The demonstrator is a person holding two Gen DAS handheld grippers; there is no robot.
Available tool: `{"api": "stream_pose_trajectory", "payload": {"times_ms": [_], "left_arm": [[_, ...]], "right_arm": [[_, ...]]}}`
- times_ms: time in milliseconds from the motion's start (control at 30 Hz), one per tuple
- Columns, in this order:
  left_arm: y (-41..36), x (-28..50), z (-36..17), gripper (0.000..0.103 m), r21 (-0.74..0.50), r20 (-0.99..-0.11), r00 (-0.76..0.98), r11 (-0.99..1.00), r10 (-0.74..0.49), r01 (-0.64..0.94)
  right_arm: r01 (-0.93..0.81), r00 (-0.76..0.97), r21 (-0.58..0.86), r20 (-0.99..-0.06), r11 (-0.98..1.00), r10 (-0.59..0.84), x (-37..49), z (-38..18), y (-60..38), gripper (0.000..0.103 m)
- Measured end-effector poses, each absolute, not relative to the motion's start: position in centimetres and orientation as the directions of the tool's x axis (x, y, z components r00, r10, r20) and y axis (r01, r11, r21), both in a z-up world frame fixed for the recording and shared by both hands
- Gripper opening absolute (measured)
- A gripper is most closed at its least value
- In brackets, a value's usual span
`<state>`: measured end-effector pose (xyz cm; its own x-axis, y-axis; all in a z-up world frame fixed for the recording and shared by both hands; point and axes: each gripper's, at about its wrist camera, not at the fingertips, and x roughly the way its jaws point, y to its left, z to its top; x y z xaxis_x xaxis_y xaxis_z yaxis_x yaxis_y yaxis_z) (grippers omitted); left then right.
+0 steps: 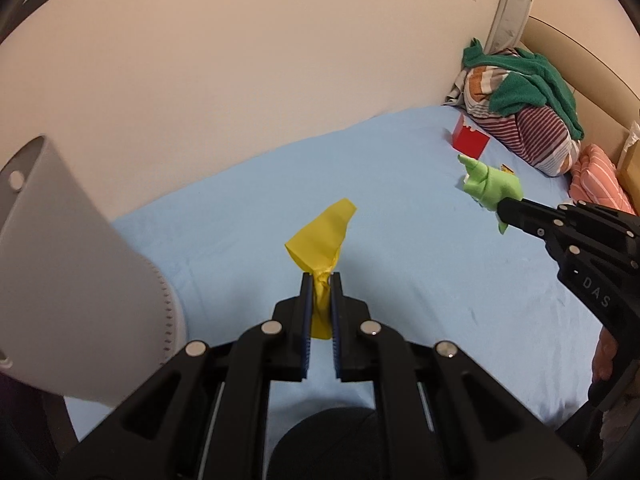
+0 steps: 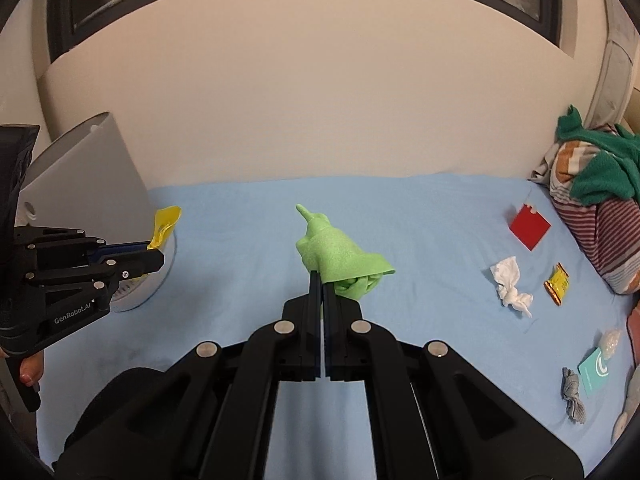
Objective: Collect trash
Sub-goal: 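Carry the yellow bow and green cloth over the grey bin with both tools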
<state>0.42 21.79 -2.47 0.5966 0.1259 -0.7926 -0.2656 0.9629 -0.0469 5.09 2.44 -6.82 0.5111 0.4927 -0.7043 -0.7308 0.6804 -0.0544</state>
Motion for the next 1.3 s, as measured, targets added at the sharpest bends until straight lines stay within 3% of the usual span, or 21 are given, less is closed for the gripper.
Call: {"api": "stream_pose_trajectory", "payload": {"times_ms": [800,1300], "left_arm": [[31.8,-19.9,5.0,0.009,0.002,-0.720,0.535,0.772,0.442,-0.635],[39.7,-19.6,9.7,0.009,0.018,-0.658,0.550,0.742,0.514,-0.670]], "right_arm": [[-0.965,0.227,-0.043,-0.631,0.258,0.742,-11.6,-0.4,19.9,0.001],[-0.984,0.167,-0.062,-0.629,0.164,0.759,-11.7,2.1,29.0,0.001]]}}
